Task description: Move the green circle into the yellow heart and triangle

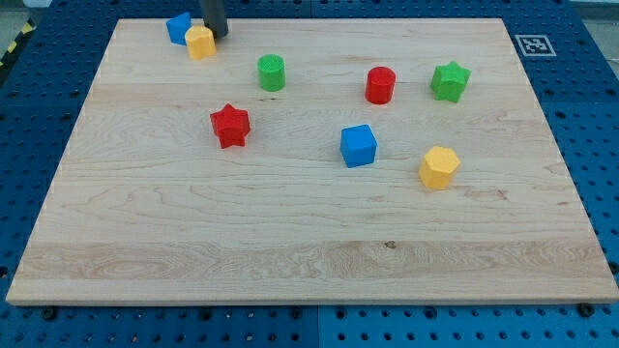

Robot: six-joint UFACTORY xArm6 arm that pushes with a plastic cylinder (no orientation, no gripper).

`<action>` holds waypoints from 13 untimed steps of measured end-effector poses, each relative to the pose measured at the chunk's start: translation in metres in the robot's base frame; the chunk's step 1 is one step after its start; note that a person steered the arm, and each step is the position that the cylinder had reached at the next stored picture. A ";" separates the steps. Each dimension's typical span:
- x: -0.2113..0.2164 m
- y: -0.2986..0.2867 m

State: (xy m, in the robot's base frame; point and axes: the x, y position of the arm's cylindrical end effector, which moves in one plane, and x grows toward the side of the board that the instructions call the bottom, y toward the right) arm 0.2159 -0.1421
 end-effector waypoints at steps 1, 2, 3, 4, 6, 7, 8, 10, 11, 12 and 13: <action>-0.006 -0.010; -0.006 -0.033; -0.006 -0.038; -0.008 -0.035; 0.013 0.048; 0.068 0.049; 0.082 0.049; 0.134 0.080; 0.134 0.149; 0.138 0.177; 0.146 0.175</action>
State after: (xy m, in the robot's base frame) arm 0.3616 0.0325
